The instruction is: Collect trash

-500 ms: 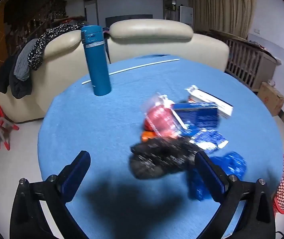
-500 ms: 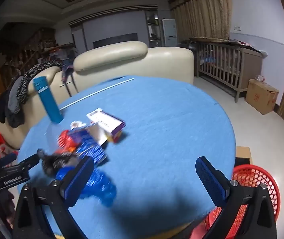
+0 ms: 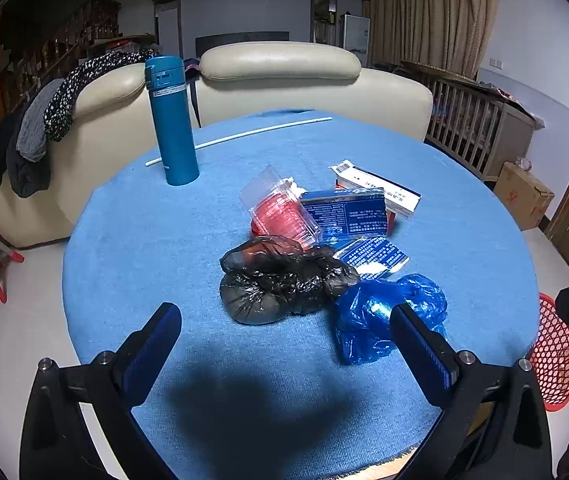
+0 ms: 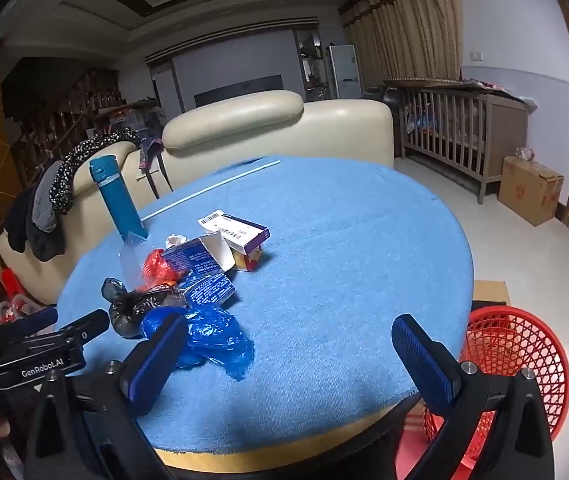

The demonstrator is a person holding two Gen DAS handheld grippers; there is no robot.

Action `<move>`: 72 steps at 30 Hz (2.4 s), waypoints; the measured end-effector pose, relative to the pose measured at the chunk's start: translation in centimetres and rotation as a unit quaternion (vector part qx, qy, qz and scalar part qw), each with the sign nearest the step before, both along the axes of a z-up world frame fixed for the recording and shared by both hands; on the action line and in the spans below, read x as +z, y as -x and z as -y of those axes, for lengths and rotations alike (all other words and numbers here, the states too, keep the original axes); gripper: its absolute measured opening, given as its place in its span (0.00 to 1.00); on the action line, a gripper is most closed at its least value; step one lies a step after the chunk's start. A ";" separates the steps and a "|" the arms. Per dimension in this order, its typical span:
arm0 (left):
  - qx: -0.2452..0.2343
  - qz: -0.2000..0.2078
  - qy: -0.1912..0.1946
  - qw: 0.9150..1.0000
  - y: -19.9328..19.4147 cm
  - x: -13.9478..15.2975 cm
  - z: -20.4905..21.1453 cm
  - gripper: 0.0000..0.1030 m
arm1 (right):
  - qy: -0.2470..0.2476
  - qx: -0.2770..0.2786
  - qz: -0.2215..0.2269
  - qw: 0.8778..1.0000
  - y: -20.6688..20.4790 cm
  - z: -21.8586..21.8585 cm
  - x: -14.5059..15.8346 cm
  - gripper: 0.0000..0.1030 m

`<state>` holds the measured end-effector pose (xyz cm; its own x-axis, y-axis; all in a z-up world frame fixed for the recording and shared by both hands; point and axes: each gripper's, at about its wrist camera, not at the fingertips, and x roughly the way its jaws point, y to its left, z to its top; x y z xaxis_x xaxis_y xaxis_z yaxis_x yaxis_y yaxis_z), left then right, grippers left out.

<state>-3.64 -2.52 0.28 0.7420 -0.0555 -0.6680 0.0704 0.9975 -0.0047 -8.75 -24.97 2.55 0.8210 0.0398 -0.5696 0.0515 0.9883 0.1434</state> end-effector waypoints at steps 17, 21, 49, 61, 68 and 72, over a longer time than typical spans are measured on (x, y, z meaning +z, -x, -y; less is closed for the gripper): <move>0.006 -0.004 0.015 1.000 0.1 0.0 -0.9 1.00 | 0.011 0.009 -0.005 1.000 -0.2 -1.1 -0.5 1.00; 0.007 -0.004 0.011 1.000 0.0 0.0 -1.0 1.00 | 0.011 0.008 -0.005 1.000 -0.2 -1.2 -0.5 1.00; 0.018 -0.017 0.044 0.999 -0.2 -0.2 -2.1 1.00 | 0.008 -0.004 0.000 1.000 -0.1 -0.6 -0.6 1.00; -0.100 -0.033 -0.018 0.994 -1.6 -0.7 5.3 1.00 | -0.013 -0.038 0.001 0.999 0.7 2.5 -1.5 1.00; -0.267 -0.065 -0.159 0.948 -3.5 -1.5 10.5 1.00 | -0.039 -0.079 -0.014 0.996 1.2 5.9 -3.0 1.00; -0.318 -0.077 -0.220 0.919 -4.3 -3.2 11.4 1.00 | -0.051 -0.091 -0.023 0.994 1.1 7.0 -3.8 1.00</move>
<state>0.64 -13.91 -2.93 0.5485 -0.1445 -0.8236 0.6717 0.6627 0.3311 -9.83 -31.99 -1.30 0.7928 -0.0478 -0.6076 0.2369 0.9427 0.2350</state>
